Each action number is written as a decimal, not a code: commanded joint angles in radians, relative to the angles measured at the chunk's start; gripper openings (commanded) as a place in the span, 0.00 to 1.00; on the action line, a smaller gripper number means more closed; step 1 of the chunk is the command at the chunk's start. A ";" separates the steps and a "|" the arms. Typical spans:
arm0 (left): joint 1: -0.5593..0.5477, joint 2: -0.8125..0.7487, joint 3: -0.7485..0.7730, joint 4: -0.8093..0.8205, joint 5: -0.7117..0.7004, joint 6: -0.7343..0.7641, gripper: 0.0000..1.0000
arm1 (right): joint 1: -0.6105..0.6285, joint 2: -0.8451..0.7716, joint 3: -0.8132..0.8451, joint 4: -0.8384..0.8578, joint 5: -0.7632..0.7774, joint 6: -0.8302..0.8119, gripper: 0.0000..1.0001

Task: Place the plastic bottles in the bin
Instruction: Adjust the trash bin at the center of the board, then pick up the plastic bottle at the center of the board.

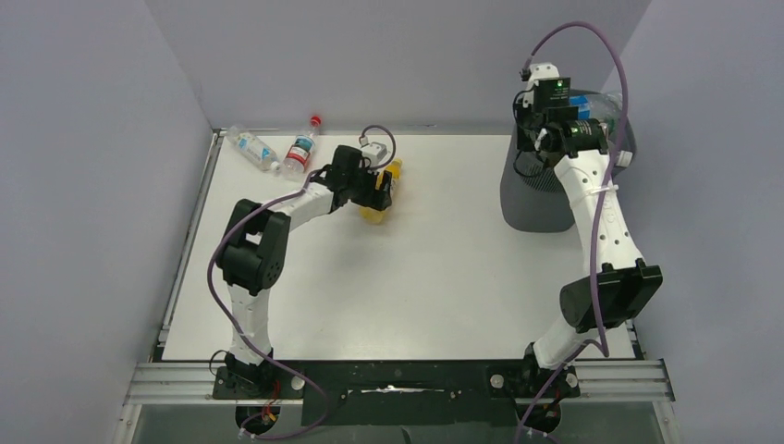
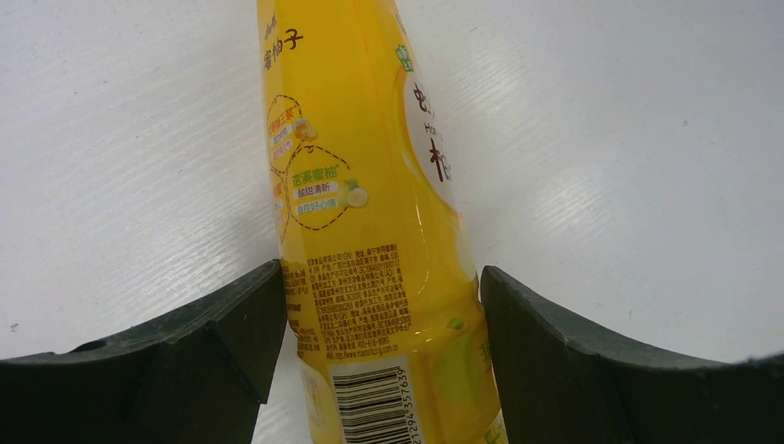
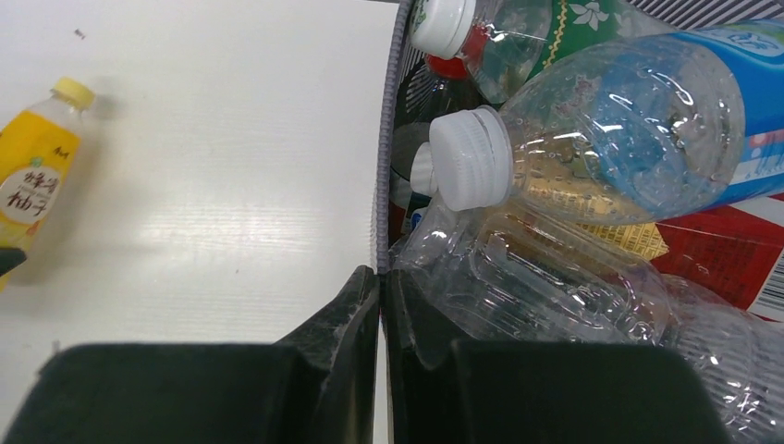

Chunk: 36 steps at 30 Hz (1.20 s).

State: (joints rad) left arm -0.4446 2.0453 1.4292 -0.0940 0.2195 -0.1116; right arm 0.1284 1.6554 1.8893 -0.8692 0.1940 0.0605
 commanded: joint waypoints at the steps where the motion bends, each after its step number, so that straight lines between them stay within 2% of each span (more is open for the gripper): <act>1: -0.017 -0.072 0.007 0.023 -0.006 -0.006 0.72 | 0.048 -0.084 0.035 -0.025 -0.033 0.013 0.04; 8: -0.022 -0.111 -0.019 0.019 -0.020 -0.005 0.72 | 0.146 -0.146 -0.002 -0.040 -0.072 0.047 0.04; 16: -0.022 -0.185 -0.067 0.009 -0.032 -0.001 0.72 | 0.352 -0.203 -0.051 -0.064 -0.039 0.104 0.04; 24: 0.011 -0.339 -0.129 -0.024 -0.021 0.003 0.72 | 0.523 -0.258 -0.095 -0.104 -0.017 0.160 0.04; 28: 0.053 -0.415 -0.126 -0.064 0.016 -0.001 0.73 | 0.567 -0.278 -0.111 -0.137 0.013 0.169 0.06; 30: 0.071 -0.448 -0.112 -0.084 0.034 0.001 0.73 | 0.568 -0.290 -0.114 -0.147 0.028 0.171 0.12; 31: 0.079 -0.464 -0.101 -0.099 0.044 0.001 0.73 | 0.568 -0.294 -0.109 -0.152 0.037 0.173 0.20; 34: 0.088 -0.499 -0.048 -0.143 0.081 0.001 0.73 | 0.568 -0.304 -0.068 -0.161 0.043 0.176 0.53; 36: 0.089 -0.515 0.006 -0.176 0.111 0.004 0.73 | 0.568 -0.307 -0.024 -0.170 0.056 0.180 0.63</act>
State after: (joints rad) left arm -0.3550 1.5978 1.3163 -0.2249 0.2447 -0.1158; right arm 0.6952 1.3819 1.7851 -1.0348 0.2035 0.2283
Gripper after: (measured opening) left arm 0.733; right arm 0.550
